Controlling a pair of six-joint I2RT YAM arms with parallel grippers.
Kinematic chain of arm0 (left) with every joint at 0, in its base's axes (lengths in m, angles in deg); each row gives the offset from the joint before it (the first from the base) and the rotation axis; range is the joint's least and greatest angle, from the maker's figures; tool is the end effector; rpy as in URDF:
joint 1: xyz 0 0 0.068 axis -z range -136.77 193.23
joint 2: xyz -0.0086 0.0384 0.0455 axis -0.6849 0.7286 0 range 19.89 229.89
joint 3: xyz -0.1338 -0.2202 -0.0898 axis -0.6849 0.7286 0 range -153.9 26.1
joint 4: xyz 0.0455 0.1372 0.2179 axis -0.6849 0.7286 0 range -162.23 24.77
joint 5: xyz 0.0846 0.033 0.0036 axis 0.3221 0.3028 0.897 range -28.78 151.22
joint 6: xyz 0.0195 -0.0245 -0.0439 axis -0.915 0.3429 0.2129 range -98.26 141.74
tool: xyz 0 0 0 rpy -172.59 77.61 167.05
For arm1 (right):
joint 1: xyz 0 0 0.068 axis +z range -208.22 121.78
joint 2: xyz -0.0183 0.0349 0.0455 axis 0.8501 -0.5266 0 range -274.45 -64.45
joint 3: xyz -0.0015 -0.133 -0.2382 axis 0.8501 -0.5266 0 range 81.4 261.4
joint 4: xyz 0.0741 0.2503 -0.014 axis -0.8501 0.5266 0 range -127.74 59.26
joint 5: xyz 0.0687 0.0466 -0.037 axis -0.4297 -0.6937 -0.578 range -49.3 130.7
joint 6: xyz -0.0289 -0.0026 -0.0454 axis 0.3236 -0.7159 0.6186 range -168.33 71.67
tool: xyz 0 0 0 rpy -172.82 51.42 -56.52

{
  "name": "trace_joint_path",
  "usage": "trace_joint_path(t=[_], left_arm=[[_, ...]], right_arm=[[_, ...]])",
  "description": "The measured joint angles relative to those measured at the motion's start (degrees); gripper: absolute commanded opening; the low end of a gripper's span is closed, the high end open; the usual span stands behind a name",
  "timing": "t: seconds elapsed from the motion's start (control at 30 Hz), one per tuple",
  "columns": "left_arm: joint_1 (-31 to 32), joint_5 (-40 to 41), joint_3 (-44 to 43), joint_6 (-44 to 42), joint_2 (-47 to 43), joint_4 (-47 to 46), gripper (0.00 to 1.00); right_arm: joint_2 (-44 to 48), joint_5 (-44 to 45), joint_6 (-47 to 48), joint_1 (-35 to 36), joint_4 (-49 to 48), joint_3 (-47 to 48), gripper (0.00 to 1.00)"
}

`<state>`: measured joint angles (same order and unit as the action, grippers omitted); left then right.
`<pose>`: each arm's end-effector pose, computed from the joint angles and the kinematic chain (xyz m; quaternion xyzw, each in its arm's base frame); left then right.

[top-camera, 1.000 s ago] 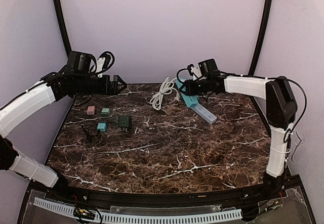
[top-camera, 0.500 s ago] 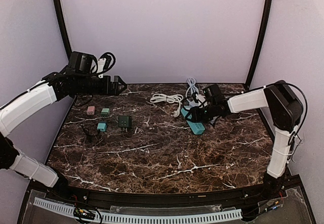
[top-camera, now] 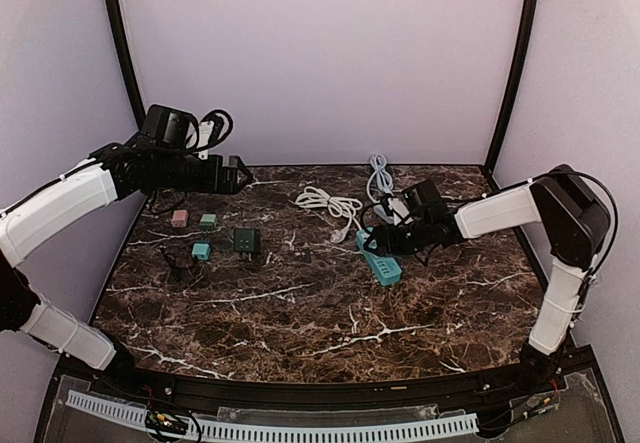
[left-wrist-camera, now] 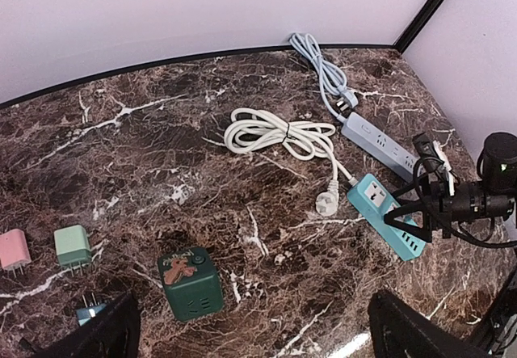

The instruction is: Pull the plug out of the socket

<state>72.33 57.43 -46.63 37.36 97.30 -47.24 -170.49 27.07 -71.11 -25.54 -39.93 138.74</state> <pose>0.2668 -0.1513 0.3568 0.1179 0.8562 -0.2175 0.4536 0.3106 0.2094 0.1441 -0.1234 0.9150 0.2688 0.2743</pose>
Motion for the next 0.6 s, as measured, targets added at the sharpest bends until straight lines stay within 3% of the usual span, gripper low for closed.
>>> trace_joint_path(t=[0.37, 0.6], left_arm=[[1.90, 2.95, 0.39, 0.09, 0.55, 0.17, 0.99], [2.86, 5.90, 0.46, -0.33, 0.68, 0.74, 0.99]], right_arm=[[11.82, 1.53, 1.31, 0.52, -1.90, -4.26, 0.97], [25.44, -3.21, 3.43, 0.72, -7.32, -11.69, 0.99]])
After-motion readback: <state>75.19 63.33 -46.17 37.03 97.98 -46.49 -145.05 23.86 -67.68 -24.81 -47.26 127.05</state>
